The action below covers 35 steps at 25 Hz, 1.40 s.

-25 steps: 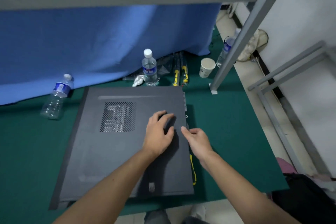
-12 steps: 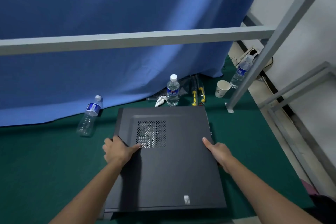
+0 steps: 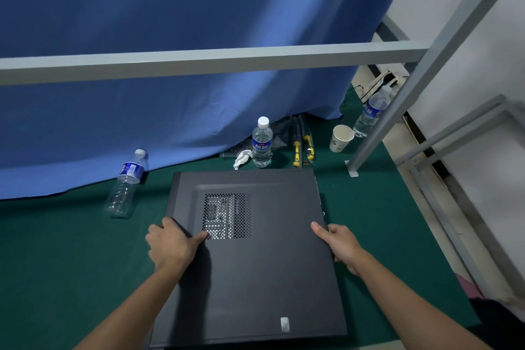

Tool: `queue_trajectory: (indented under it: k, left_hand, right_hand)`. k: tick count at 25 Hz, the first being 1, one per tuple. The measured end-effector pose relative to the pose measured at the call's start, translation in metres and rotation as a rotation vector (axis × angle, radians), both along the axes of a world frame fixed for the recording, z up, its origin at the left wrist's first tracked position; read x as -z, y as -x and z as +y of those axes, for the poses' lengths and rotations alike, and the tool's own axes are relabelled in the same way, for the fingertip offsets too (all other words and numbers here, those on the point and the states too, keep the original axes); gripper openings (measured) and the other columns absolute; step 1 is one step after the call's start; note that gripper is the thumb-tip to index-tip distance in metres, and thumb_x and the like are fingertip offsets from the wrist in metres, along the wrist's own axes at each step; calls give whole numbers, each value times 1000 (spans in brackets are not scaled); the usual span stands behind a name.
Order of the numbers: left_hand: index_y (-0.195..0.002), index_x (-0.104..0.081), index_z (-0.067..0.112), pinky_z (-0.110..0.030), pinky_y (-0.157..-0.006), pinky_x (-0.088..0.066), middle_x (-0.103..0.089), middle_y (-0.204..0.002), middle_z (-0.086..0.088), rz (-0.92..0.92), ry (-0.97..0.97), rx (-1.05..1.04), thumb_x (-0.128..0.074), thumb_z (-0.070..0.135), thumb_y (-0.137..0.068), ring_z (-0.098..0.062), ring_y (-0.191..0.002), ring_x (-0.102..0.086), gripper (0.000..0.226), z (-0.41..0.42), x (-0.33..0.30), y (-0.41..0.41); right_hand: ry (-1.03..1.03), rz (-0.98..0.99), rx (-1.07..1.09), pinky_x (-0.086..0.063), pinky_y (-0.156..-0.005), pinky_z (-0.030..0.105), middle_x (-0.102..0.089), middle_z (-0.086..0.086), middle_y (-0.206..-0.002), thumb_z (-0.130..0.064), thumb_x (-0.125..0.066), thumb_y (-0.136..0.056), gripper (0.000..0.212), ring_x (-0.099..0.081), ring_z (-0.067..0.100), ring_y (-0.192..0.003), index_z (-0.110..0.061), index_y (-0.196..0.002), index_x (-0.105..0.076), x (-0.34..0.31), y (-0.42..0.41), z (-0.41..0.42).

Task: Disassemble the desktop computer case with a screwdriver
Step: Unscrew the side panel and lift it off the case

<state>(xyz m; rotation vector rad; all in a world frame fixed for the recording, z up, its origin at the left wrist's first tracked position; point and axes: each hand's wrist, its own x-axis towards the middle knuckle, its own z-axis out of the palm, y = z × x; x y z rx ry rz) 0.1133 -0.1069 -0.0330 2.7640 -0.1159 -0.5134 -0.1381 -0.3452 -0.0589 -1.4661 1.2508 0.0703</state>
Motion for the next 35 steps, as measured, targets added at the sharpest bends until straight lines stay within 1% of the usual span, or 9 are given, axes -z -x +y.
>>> queue_trajectory:
  k: [4,10,14,19,22,27,30,32,35]
  left_hand:
    - [-115,-47,-1,-54,-90,-45,-46,-119,-25,-5,50,13,-89,47,-64,-42,-116,-43,81,2,1,-4]
    - [-114,-47,-1,-53,-90,-44,-47,-117,-25,-30,87,34,-87,46,-66,-41,-112,-43,77,8,5,0]
    - [-110,-46,-1,-50,-90,-44,-48,-116,-26,-20,102,56,-89,43,-65,-42,-111,-45,76,7,2,-6]
    - [-108,-44,1,-47,-90,-43,-48,-119,-25,3,104,71,-90,43,-65,-41,-113,-45,76,7,-2,-7]
    - [-111,-44,1,-46,-92,-44,-49,-119,-23,29,101,66,-91,44,-62,-39,-113,-47,81,7,-6,-15]
    - [-113,-43,-1,-48,-97,-43,-49,-123,-25,56,94,91,-91,38,-64,-40,-116,-47,78,5,-5,-22]
    - [-113,-44,0,-47,-97,-42,-48,-123,-25,55,92,99,-91,38,-64,-40,-117,-46,78,5,-6,-19]
    - [-115,-45,0,-47,-97,-42,-48,-122,-25,53,98,90,-90,39,-65,-40,-116,-47,78,7,-6,-18]
    - [-124,-47,2,-47,-99,-43,-48,-124,-24,71,125,94,-89,38,-67,-40,-117,-46,80,12,-4,-17]
  right_hand:
    - [-20,-7,-16,-49,-53,27,-70,2,-73,-57,-65,-85,50,-65,14,-59,-10,-76,-54,-2,-1,-2]
    - [-82,-34,-39,-58,-65,34,-76,1,-85,-55,-64,-87,49,-74,19,-78,-7,-95,-68,-3,1,-5]
    - [-120,-61,-15,-60,-77,41,-76,7,-93,-52,-65,-87,53,-73,25,-86,-1,-102,-67,-4,1,-5]
    - [2,-20,17,-57,-71,37,-73,5,-86,-63,-64,-81,56,-71,19,-76,-7,-82,-59,-2,2,7]
    - [93,54,-24,-56,-89,43,-70,8,-101,-67,-59,-83,64,-68,25,-92,-5,-100,-63,2,1,10]
    - [77,34,5,-54,-91,47,-68,15,-108,-64,-60,-84,56,-66,32,-97,-9,-89,-55,3,1,10]
    - [11,2,29,-54,-68,35,-70,18,-102,-60,-63,-85,52,-68,27,-80,-9,-92,-57,1,0,6]
    - [-21,-14,33,-48,-54,25,-73,13,-91,-58,-65,-84,59,-67,17,-68,1,-92,-59,1,1,4]
    - [-73,-21,27,-50,-63,29,-76,5,-89,-55,-65,-86,59,-72,21,-78,2,-102,-65,1,2,0]
